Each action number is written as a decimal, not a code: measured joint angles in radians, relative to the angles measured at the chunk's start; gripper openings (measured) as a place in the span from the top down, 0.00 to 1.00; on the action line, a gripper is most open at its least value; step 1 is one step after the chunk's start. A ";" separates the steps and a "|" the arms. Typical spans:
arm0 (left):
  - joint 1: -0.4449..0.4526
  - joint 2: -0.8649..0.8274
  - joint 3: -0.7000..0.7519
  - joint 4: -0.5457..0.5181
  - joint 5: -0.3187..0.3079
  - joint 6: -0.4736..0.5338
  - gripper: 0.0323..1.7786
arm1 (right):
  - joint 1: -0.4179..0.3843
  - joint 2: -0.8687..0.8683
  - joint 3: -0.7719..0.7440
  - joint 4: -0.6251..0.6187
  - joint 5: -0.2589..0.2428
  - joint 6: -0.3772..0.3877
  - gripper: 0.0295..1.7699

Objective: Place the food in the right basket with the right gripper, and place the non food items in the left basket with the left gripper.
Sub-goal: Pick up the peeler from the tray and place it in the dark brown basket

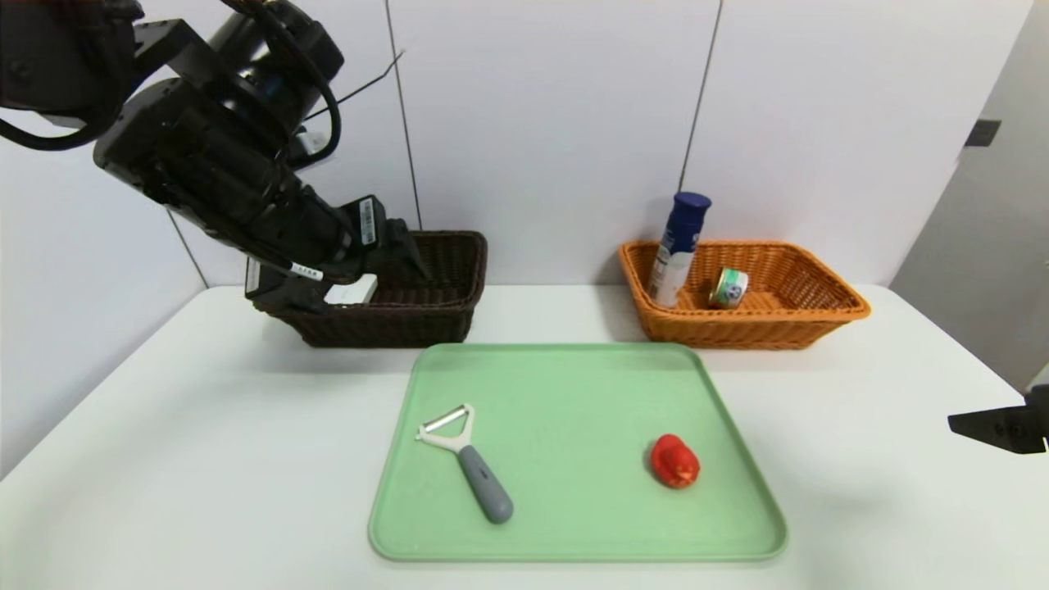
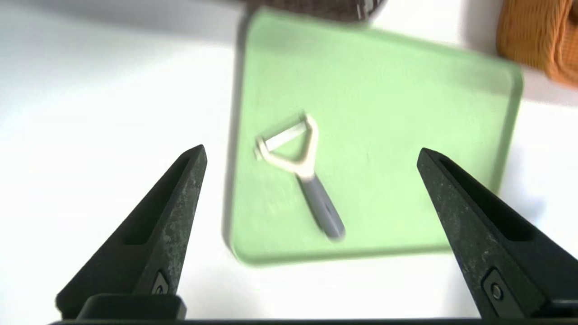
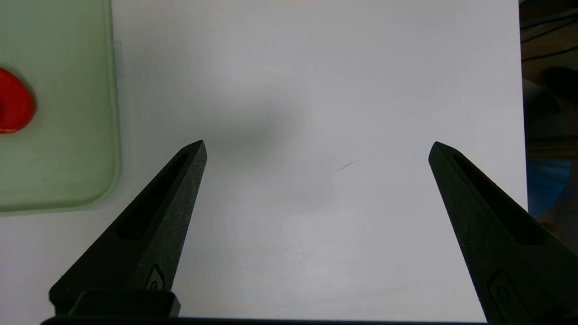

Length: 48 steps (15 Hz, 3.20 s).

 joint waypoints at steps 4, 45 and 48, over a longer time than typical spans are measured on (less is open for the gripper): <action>-0.124 -0.017 0.004 0.097 0.005 -0.126 0.06 | 0.000 -0.006 0.013 -0.001 -0.006 0.002 0.04; -0.243 0.271 0.188 -0.043 -0.060 -0.348 0.05 | 0.000 -0.053 0.113 -0.128 0.129 0.053 0.04; -0.241 0.280 0.188 -0.037 -0.060 -0.349 0.05 | 0.002 -0.053 0.112 -0.127 0.129 0.051 0.04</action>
